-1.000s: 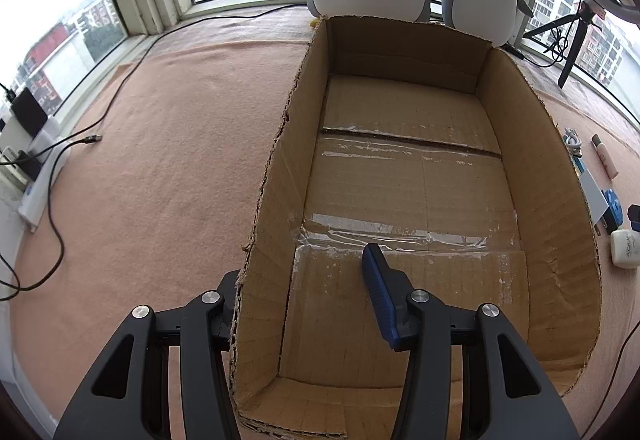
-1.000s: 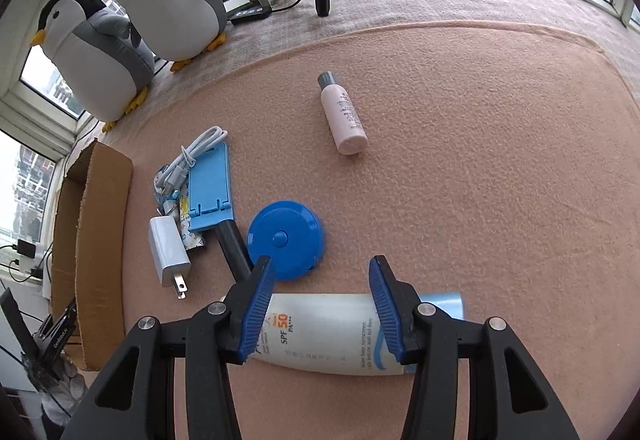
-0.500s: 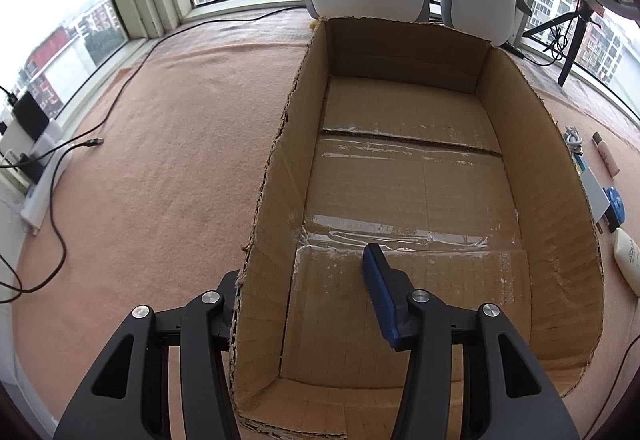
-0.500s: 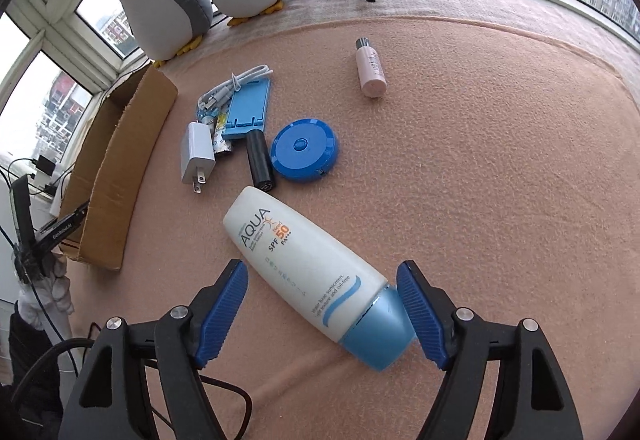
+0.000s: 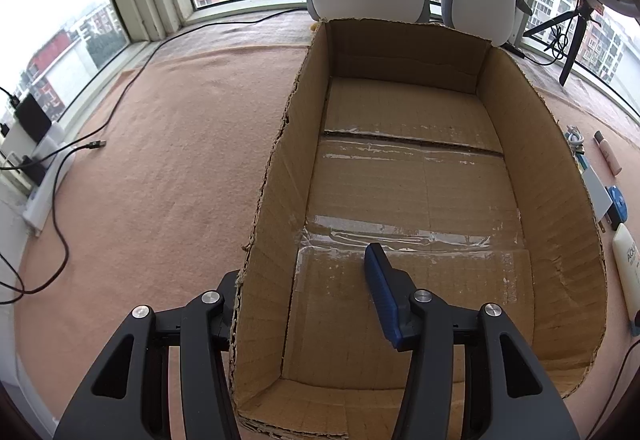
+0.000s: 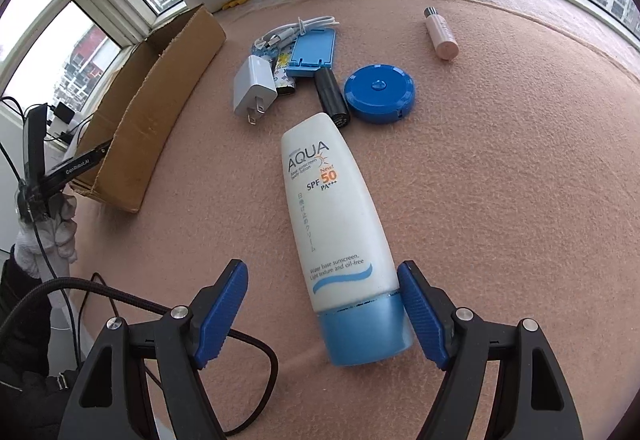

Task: Organize rigid objects
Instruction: 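Move the right tool to the white AQUA sunscreen tube, then close the right tool on the sunscreen tube and lift it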

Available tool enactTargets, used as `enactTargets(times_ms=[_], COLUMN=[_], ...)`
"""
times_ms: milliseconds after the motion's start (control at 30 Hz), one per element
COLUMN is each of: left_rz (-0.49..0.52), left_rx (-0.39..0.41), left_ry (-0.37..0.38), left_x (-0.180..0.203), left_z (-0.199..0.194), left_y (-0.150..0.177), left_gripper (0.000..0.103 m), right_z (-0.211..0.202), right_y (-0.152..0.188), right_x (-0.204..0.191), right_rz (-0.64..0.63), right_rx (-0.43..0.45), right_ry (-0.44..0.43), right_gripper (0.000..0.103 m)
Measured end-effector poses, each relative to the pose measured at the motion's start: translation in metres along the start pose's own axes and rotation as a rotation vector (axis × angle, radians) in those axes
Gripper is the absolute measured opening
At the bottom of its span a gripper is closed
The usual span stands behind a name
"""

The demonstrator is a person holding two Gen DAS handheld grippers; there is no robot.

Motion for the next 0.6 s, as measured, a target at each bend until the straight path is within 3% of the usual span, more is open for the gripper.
enactTargets(times_ms=[100, 267, 400, 500, 600], left_rz=[0.000, 0.000, -0.002, -0.002, -0.002], left_rx=[0.002, 0.003, 0.004, 0.004, 0.004], left_ry=[-0.002, -0.002, -0.002, -0.003, -0.002], left_x=[0.001, 0.002, 0.002, 0.002, 0.002], left_z=[0.000, 0.000, -0.001, -0.001, -0.001], left_y=[0.000, 0.000, 0.000, 0.000, 0.000], left_gripper=[0.051, 0.051, 0.051, 0.051, 0.051], right_z=[0.006, 0.016, 0.014, 0.012, 0.012], right_y=[0.000, 0.002, 0.002, 0.001, 0.001], right_x=[-0.010, -0.024, -0.025, -0.024, -0.024], right_rz=[-0.078, -0.183, -0.203, -0.194, -0.189], right_rx=[0.015, 0.024, 0.036, 0.043, 0.047], right_ry=[0.102, 0.179, 0.177, 0.168, 0.170], right_gripper=[0.065, 0.059, 0.054, 0.045, 0.044])
Point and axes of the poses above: each gripper's, at about its wrist camera, not at the fingertips, and z roughly the way its jaws point, x to its right, y to its underside, the point moved 1 cm from there along z, roughly the way its jaws point, and after that the axes turned 8 degrees about x, right-handed, at the moved point
